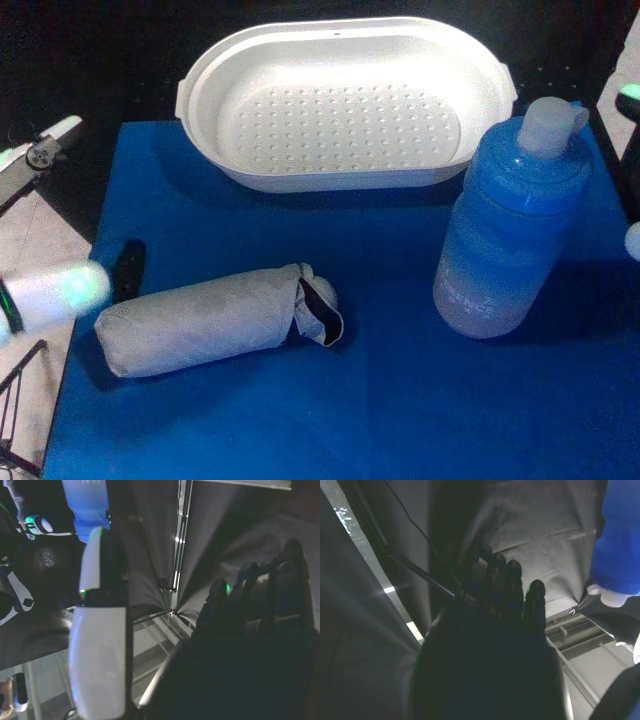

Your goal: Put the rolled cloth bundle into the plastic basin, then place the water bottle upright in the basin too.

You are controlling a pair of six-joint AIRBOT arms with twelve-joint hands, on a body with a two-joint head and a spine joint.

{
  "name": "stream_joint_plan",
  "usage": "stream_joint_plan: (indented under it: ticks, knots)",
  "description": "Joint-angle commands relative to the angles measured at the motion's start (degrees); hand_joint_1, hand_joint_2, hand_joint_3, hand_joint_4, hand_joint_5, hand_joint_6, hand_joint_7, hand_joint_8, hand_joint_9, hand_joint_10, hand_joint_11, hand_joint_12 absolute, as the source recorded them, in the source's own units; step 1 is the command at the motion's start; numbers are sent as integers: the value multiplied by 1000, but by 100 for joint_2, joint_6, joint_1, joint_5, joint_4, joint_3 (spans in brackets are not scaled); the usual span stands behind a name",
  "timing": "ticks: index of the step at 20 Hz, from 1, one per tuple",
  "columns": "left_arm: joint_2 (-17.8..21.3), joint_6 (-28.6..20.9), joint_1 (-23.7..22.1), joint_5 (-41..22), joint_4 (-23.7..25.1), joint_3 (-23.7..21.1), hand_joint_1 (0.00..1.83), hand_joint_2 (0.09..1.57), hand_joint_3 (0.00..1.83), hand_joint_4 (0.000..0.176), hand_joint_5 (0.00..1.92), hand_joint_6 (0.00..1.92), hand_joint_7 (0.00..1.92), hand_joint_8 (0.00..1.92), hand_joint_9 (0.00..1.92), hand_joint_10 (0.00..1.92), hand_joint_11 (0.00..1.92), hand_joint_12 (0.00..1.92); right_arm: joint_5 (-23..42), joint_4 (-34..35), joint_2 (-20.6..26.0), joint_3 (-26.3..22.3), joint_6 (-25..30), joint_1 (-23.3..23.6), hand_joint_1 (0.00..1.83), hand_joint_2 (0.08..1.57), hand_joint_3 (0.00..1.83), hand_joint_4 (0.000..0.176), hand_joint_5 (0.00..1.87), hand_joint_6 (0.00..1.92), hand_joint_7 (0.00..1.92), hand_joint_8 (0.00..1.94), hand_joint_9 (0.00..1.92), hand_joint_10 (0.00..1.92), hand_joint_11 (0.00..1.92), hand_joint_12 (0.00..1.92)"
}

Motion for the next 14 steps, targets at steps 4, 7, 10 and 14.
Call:
stream_joint_plan:
  ticks: [4,7,10,14]
  knots:
    - [-34,-106,-104,-537,185,142,426,913,0,129,34,7,6,2,0,0,0,0,593,-57,-52,77,102,63,505,1232,2,100,228,0,167,0,165,0,0,580]
    - [75,35,-505,-272,746,125,533,809,0,175,16,0,4,0,11,1,80,31,572,-55,-51,104,156,63,548,1243,3,99,223,1,171,0,160,0,0,579]
    - [166,84,-1102,380,1561,186,608,782,0,176,0,0,29,8,28,6,102,38,572,-57,-48,113,156,63,509,1237,0,100,218,0,168,0,167,2,0,554]
    - [166,63,-1912,1747,2609,362,658,781,0,176,2,1,23,7,18,5,33,7,571,-56,-43,120,156,63,540,1239,0,96,241,5,174,1,161,1,0,515]
